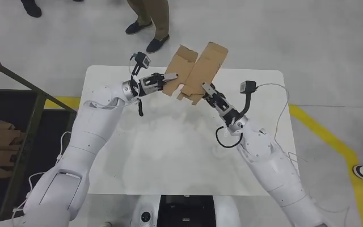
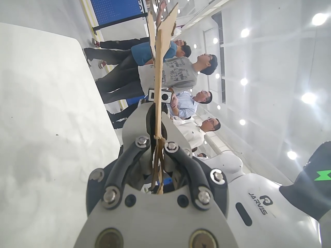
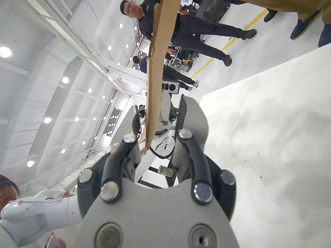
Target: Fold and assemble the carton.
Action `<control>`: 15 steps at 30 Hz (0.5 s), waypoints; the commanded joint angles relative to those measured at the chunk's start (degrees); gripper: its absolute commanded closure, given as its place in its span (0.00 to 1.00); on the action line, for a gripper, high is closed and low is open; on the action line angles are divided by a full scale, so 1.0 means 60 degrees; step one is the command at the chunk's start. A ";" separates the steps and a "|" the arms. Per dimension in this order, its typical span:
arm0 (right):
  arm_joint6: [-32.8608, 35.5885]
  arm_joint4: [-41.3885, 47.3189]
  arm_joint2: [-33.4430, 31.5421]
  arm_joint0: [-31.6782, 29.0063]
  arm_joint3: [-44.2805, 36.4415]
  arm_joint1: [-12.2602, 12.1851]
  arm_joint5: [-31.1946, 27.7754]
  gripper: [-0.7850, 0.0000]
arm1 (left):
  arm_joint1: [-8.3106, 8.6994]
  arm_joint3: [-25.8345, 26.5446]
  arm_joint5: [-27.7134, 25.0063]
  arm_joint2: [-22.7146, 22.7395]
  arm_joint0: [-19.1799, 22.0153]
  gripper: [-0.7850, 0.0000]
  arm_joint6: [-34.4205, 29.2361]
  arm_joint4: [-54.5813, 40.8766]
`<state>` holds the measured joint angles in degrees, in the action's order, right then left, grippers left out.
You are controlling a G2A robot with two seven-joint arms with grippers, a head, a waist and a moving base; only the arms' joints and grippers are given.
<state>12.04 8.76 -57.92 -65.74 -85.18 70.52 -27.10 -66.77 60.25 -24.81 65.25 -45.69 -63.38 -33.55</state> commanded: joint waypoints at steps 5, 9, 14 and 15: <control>0.1946 0.1428 -0.0182 0.0373 0.0693 -0.0008 -0.0807 0.00 | 0.0222 -0.0303 0.0047 0.0336 0.0431 1.00 -0.1621 0.0696; 0.3654 0.1984 -0.0402 0.0837 0.1291 -0.0078 -0.0973 0.00 | 0.0381 -0.0626 0.0283 0.0527 0.0765 1.00 -0.2966 0.0905; 0.5426 0.2517 -0.0439 0.1201 0.1754 -0.0130 -0.0930 0.00 | 0.0544 -0.0245 0.1083 0.0484 0.0927 1.00 -0.3768 0.0940; 0.5745 0.2621 -0.0450 0.1275 0.1844 -0.0140 -0.0893 0.00 | 0.0578 -0.0142 0.1212 0.0472 0.0924 1.00 -0.3897 0.0897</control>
<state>44.21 23.95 -60.63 -58.46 -74.58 69.73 -32.72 -63.50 58.80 -18.33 68.17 -40.11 -86.01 -28.03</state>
